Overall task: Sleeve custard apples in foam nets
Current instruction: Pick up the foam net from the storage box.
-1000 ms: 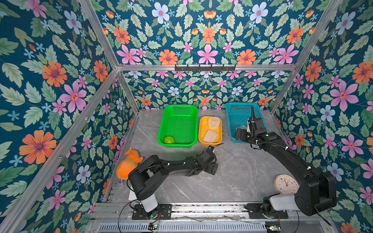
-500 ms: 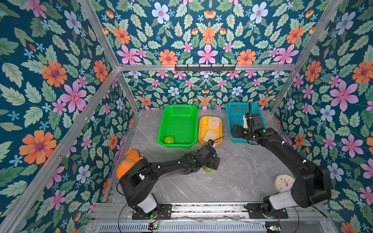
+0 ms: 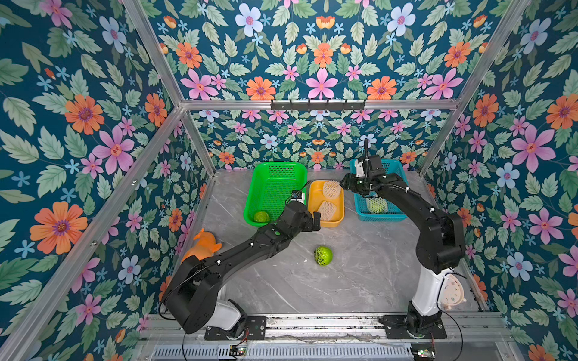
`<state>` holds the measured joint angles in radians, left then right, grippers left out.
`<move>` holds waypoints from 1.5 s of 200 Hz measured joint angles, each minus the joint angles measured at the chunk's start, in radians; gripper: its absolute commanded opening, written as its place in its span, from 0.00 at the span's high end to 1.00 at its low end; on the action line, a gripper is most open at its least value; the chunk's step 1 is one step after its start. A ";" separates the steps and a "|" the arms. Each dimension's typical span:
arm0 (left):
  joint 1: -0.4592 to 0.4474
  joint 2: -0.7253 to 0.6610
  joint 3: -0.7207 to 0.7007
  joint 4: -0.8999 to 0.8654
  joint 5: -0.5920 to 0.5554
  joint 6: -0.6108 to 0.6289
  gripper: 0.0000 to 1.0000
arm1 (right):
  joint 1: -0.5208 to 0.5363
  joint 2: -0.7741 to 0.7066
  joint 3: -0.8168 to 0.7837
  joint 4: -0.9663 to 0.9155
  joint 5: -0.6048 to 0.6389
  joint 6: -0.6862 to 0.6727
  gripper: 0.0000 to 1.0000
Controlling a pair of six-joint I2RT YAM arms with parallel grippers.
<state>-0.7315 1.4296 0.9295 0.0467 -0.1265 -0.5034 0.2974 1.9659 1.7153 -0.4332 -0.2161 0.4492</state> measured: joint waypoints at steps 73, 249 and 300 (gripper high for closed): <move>0.097 -0.018 -0.046 0.078 0.027 0.001 0.01 | 0.014 0.233 0.255 -0.126 0.068 0.017 0.51; 0.113 -0.075 -0.067 0.089 0.013 -0.014 0.01 | 0.031 0.182 0.265 -0.148 0.086 -0.027 1.00; 0.151 -0.084 -0.073 0.175 0.146 -0.090 0.09 | 0.105 -0.130 -0.123 0.083 0.090 -0.153 1.00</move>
<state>-0.5808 1.3460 0.8566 0.2214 0.0196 -0.5938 0.4023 1.8359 1.5925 -0.3500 -0.1265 0.2966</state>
